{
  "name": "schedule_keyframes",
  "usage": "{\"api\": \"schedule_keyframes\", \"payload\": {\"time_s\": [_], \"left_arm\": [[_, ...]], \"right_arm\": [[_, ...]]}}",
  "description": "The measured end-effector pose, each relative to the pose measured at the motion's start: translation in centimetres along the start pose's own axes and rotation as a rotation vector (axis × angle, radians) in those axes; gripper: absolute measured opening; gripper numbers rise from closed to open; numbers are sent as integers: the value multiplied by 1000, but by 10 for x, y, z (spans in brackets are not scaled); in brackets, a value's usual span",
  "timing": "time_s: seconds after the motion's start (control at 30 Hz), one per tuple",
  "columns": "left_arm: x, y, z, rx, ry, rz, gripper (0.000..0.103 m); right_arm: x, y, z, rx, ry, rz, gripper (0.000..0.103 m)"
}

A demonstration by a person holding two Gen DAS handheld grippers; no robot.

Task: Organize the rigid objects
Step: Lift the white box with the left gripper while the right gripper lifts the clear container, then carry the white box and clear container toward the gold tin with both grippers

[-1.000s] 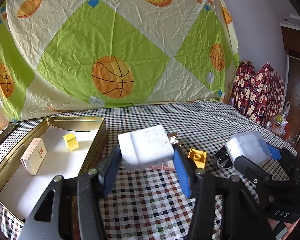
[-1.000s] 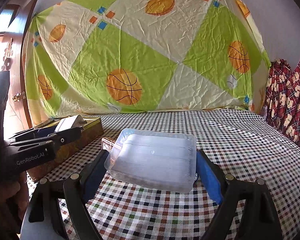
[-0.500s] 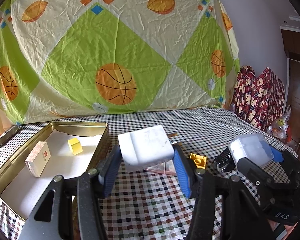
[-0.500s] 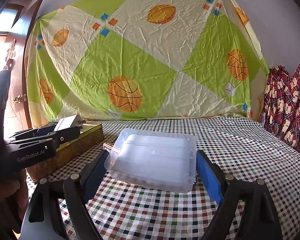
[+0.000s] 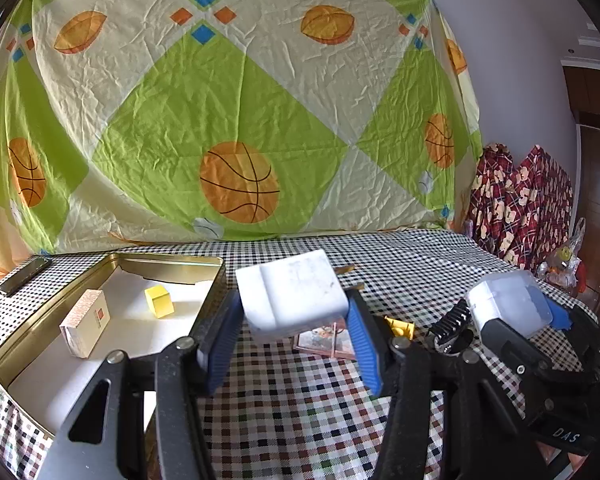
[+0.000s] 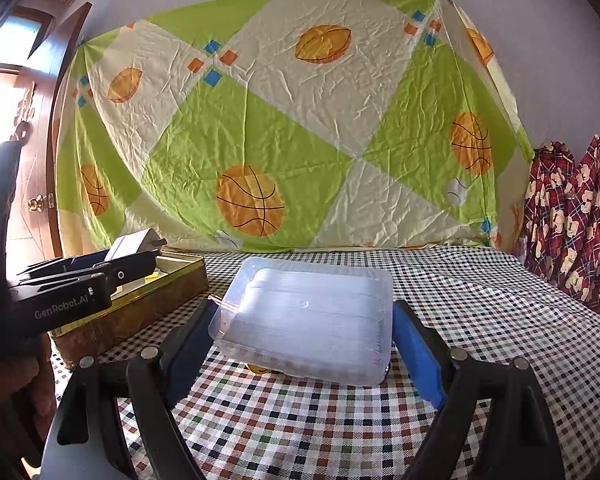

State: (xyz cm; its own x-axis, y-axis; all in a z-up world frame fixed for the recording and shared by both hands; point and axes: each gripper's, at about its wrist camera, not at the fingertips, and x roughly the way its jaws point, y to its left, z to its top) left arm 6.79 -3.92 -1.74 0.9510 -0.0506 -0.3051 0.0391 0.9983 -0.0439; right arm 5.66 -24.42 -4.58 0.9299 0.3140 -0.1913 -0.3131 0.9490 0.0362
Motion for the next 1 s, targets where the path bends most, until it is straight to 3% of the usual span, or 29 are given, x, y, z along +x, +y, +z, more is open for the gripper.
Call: {"api": "schedule_keyframes", "payload": {"time_s": [1.0], "left_arm": [[-25,11,1,-37,-122,12,52]], "right_arm": [[-14,4,0,-10,-81,-44,87]]}}
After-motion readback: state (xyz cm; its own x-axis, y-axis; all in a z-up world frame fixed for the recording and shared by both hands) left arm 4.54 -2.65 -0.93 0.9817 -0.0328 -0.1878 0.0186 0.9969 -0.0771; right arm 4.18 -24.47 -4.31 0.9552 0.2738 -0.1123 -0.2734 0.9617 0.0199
